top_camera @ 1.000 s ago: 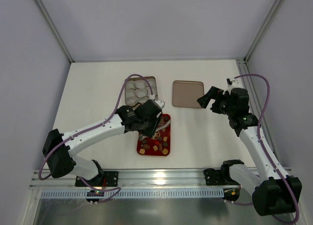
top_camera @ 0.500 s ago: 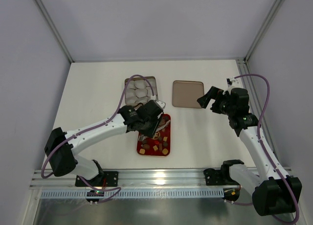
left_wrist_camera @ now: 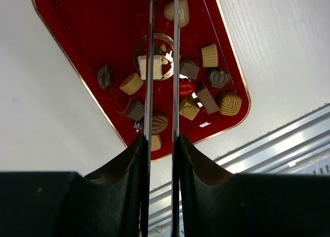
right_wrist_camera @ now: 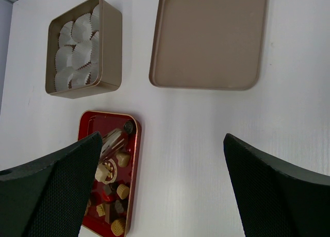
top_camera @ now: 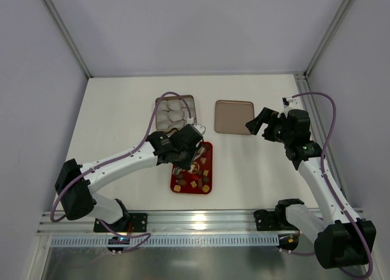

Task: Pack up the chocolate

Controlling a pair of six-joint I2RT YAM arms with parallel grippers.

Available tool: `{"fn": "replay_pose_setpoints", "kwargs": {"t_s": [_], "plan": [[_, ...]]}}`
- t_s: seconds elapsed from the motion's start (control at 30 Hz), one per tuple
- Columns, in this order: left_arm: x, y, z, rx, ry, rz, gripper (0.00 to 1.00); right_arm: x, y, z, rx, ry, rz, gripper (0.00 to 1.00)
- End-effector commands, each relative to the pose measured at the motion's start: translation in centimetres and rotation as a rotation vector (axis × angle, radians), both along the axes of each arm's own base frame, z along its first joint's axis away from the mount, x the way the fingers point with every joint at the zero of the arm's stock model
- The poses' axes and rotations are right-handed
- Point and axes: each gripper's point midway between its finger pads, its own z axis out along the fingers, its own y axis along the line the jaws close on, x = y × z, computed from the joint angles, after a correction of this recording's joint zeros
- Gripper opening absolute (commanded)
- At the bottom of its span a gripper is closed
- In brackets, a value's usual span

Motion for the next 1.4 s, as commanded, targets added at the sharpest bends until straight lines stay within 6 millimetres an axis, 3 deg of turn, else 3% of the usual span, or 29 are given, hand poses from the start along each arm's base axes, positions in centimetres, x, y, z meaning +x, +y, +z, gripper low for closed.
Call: {"fn": "replay_pose_setpoints", "kwargs": {"t_s": [0.0, 0.33, 0.57, 0.7, 0.83, 1.0, 1.07, 1.37], "plan": [[1.2, -0.2, 3.7, -0.064, -0.107, 0.006, 0.21, 0.4, 0.1, 1.4, -0.011, -0.047, 0.009, 1.00], [0.7, 1.1, 7.4, -0.127, -0.131, 0.027, 0.21, 0.4, 0.2, 1.2, -0.011, -0.043, 0.013, 1.00], [5.2, 5.7, 10.6, -0.148, -0.203, 0.220, 0.23, 0.4, 0.4, 1.2, -0.002, -0.042, 0.023, 1.00], [9.2, 8.5, 11.6, -0.128, -0.252, 0.339, 0.23, 0.5, 0.5, 1.3, 0.003, -0.044, 0.024, 1.00], [13.5, 10.0, 10.5, -0.081, -0.263, 0.428, 0.23, 0.5, 0.6, 1.2, 0.007, -0.042, 0.032, 1.00], [17.4, 11.2, 9.2, -0.033, -0.262, 0.487, 0.22, 0.4, 0.7, 1.3, 0.012, -0.043, 0.036, 1.00], [18.6, 11.8, 7.9, -0.003, -0.244, 0.508, 0.21, 0.3, 0.8, 1.3, 0.012, -0.043, 0.041, 1.00], [21.6, 12.2, 6.8, -0.034, -0.238, 0.535, 0.23, 0.4, 1.0, 0.9, 0.021, -0.037, 0.046, 1.00]]}}
